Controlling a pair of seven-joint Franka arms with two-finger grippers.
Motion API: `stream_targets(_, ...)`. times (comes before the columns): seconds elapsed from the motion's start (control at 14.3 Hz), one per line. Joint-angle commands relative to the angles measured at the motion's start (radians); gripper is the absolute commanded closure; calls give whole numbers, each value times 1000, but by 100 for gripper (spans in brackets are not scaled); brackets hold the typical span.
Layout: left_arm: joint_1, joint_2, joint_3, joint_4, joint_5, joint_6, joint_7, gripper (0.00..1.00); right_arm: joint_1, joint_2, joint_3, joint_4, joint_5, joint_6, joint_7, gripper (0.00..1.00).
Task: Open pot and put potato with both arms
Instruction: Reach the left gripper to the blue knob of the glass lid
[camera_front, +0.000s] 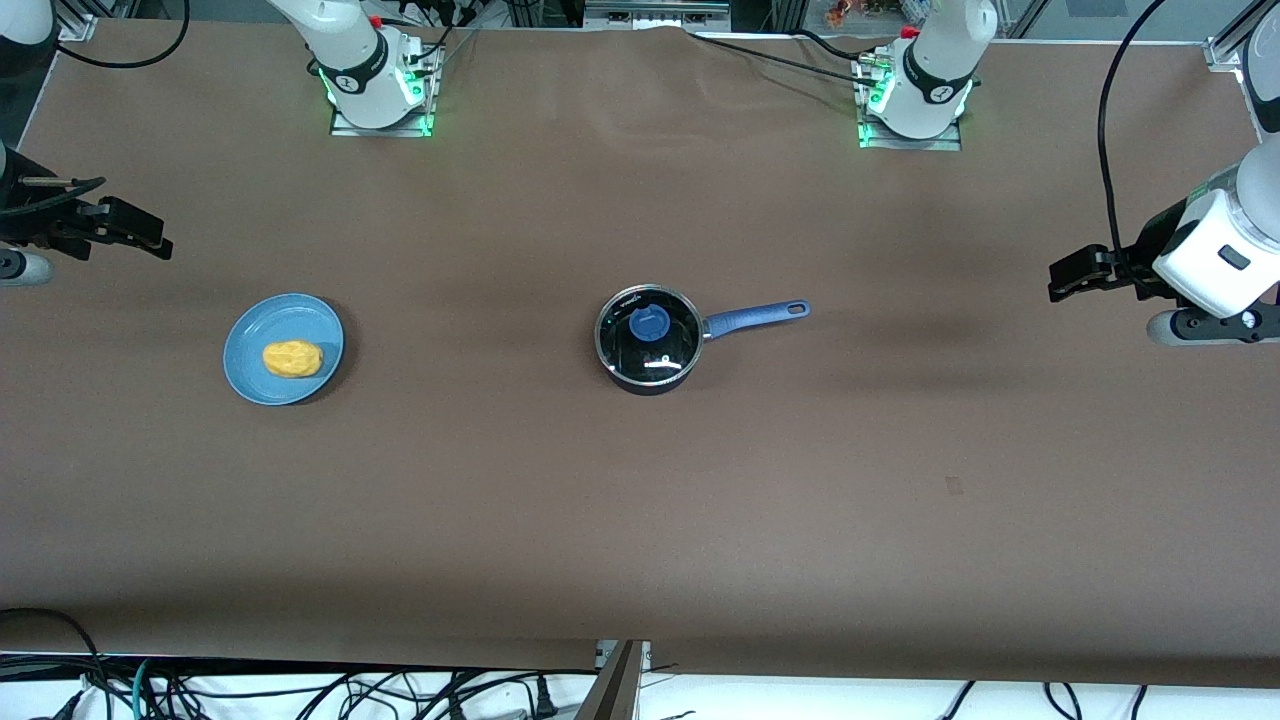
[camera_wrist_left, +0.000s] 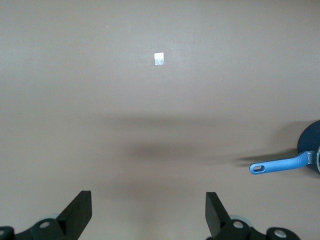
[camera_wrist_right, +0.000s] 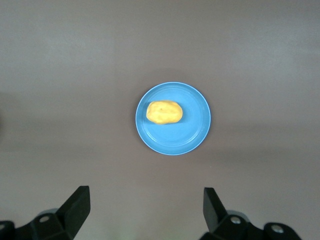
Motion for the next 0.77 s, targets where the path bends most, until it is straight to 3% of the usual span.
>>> stream_targets(0.0, 4, -26, 6, -17, -18, -11, 23, 0, -5, -21, 6, -14, 2, -7, 3, 0)
stream_targets(0.35, -25, -14, -10, -16, -24, -11, -24, 0, -5, -21, 6, -15, 2, -9, -4, 0)
stream_targets(0.49, -48, 9, -42, -17, -78, 3, -160, 0, -5, -21, 6, -15, 2, -9, -4, 0)
stream_targets(0.7, -123, 90, -138, -22, -78, 160, -424, 0, -5, -21, 4, -14, 2, -15, -4, 0)
